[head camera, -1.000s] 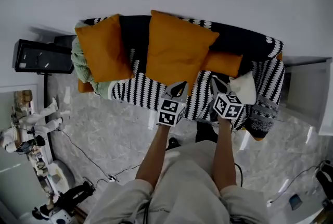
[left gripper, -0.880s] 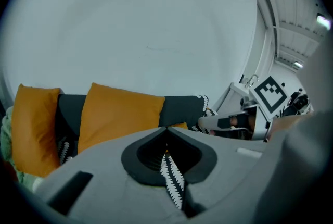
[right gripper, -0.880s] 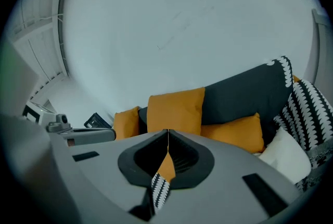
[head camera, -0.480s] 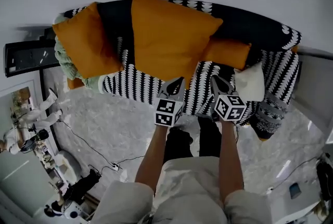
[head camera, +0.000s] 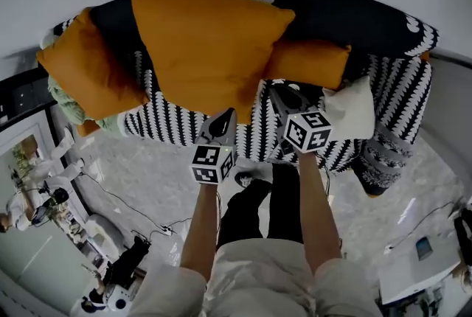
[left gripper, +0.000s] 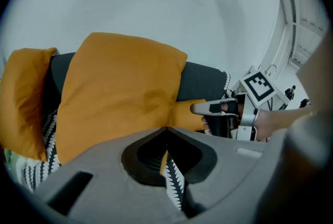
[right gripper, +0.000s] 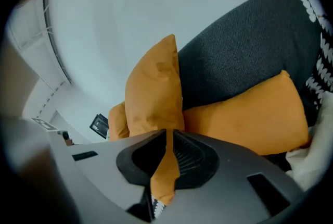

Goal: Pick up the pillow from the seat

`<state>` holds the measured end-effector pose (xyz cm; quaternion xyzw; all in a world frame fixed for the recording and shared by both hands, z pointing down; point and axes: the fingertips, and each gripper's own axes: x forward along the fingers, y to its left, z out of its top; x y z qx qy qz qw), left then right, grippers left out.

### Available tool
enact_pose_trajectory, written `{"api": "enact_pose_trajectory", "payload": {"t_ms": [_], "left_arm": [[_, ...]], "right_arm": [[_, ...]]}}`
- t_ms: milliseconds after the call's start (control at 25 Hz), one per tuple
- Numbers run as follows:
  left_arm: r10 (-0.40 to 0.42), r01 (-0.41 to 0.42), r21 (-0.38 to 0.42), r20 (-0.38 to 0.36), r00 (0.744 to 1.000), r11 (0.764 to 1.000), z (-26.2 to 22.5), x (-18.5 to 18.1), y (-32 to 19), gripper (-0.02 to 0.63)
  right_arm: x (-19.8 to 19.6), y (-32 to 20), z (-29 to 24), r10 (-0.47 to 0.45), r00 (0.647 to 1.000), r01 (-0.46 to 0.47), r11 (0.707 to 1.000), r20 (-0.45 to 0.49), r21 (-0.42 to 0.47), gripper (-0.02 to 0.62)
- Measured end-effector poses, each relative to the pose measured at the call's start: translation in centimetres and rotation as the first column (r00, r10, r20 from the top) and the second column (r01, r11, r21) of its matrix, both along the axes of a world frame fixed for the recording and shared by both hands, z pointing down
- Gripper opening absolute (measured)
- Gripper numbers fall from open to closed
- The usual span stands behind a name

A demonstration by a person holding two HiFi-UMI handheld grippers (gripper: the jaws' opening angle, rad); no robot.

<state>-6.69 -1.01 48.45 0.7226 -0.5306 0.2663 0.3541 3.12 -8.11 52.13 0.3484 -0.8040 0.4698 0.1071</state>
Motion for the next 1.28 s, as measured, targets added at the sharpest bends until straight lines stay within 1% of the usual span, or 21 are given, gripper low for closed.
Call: {"api": "enact_pose_trajectory", "payload": {"t_ms": [120,240,320,400,520,600,680,760,840,920,960,1000,1080,1120,1200,1280], "left_arm": [[0.016,-0.016,-0.019,0.007,1.000,1.000,2.2,0.7,-0.1,0.006],[0.048,-0.048,-0.029,0.021,0.999,0.998,3.9,1.4,-0.2,0.006],[0.062,-0.061,-0.024,0.038,0.997,0.998,4.6,1.0,-0.6,0.006],[0.061,-0.060,-0.014,0.059,0.996,0.998,4.9,0.3,-1.1,0.006],[0.029,-0.029,-0.009,0.083,0.996,1.000,6.0,-0.5,-2.1,0.006],[0.004,-0.004,-0.005,0.082,0.997,1.000,6.7,-0.8,-2.7,0.006],[-0.012,0.012,-0.001,0.074,0.997,1.000,6.9,-0.9,-2.7,0.006],[-0.013,0.012,0.003,0.067,0.998,1.000,7.0,-0.8,-2.5,0.006],[-0.002,0.002,0.005,0.056,0.998,1.000,7.0,-0.7,-2.6,0.006],[0.013,-0.014,0.004,0.050,0.999,1.000,7.1,-0.6,-2.8,0.006],[0.020,-0.020,0.002,0.049,0.999,1.000,7.2,-0.6,-2.8,0.006],[0.025,-0.025,0.001,0.048,0.999,1.000,7.2,-0.6,-2.8,0.006],[0.031,-0.031,0.001,0.046,0.998,1.000,7.3,-0.7,-2.8,0.006],[0.031,-0.031,0.002,0.044,0.999,1.000,7.3,-0.7,-2.8,0.006],[0.027,-0.027,0.002,0.037,0.999,1.000,7.3,-0.7,-2.9,0.006],[0.027,-0.027,0.001,0.033,0.999,1.000,7.4,-0.7,-2.9,0.006]], "right_arm": [[-0.1,-1.4,1.8,0.006,0.999,-0.007,1.000,0.039,0.019,0.006],[-0.3,-1.7,3.2,-0.016,0.998,0.013,0.999,0.064,0.049,0.017],[-1.4,-1.6,3.8,-0.055,0.994,0.049,0.997,0.094,0.061,0.053],[-2.4,-1.5,3.9,-0.090,0.987,0.080,0.994,0.136,0.080,0.122],[-2.8,-2.0,3.8,-0.120,0.974,0.098,0.988,0.191,0.121,0.174],[-3.0,-2.7,4.2,-0.148,0.965,0.118,0.983,0.218,0.144,0.206],[-3.2,-2.8,4.4,-0.179,0.948,0.143,0.978,0.263,0.149,0.232],[-3.3,-2.7,4.4,-0.202,0.921,0.162,0.976,0.333,0.144,0.244],[-3.4,-2.8,4.0,-0.212,0.889,0.169,0.976,0.407,0.140,0.264],[-3.7,-3.0,3.4,-0.225,0.864,0.175,0.973,0.451,0.149,0.287],[-4.1,-3.1,3.1,-0.237,0.854,0.183,0.970,0.463,0.159,0.303],[-4.6,-3.2,2.8,-0.250,0.845,0.192,0.967,0.473,0.168,0.351],[-5.9,-3.3,2.4,-0.275,0.832,0.212,0.960,0.481,0.182,0.384],[-6.5,-3.4,2.4,-0.285,0.833,0.221,0.957,0.474,0.188,0.407],[-7.5,-3.6,2.5,-0.291,0.846,0.226,0.955,0.447,0.193,0.450],[-7.8,-4.0,3.0,-0.266,0.867,0.202,0.960,0.422,0.191,0.468]]}}
